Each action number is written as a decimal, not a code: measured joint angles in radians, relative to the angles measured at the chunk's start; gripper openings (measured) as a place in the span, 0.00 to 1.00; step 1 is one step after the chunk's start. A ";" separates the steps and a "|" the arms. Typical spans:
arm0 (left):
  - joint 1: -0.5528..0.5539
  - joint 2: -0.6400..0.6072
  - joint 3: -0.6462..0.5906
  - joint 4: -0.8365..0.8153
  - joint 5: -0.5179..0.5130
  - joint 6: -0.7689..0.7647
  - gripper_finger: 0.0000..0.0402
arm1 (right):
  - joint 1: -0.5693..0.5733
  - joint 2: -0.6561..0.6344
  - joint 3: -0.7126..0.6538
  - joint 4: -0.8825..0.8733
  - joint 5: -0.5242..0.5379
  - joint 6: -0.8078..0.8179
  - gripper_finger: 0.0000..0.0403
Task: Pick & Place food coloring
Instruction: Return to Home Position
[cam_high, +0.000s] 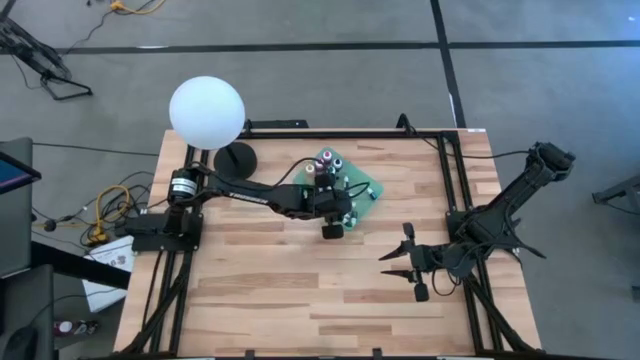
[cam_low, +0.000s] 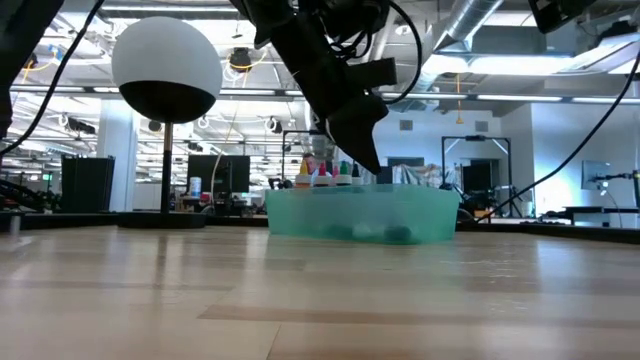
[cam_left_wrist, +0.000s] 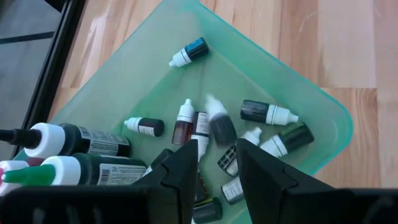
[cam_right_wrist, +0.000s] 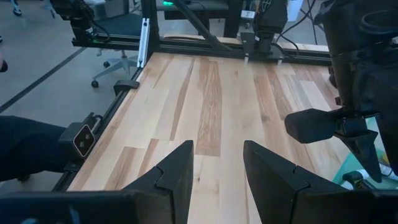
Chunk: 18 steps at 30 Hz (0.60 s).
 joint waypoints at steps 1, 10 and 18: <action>0.000 0.000 0.000 0.003 0.000 0.000 0.26 | 0.000 0.000 0.000 0.000 0.000 0.000 0.33; -0.002 0.000 0.000 0.009 0.003 0.000 0.27 | 0.000 0.000 0.000 0.000 0.000 0.000 0.33; -0.015 0.000 0.000 0.010 0.010 0.007 0.27 | -0.001 0.000 0.000 0.001 0.002 -0.001 0.33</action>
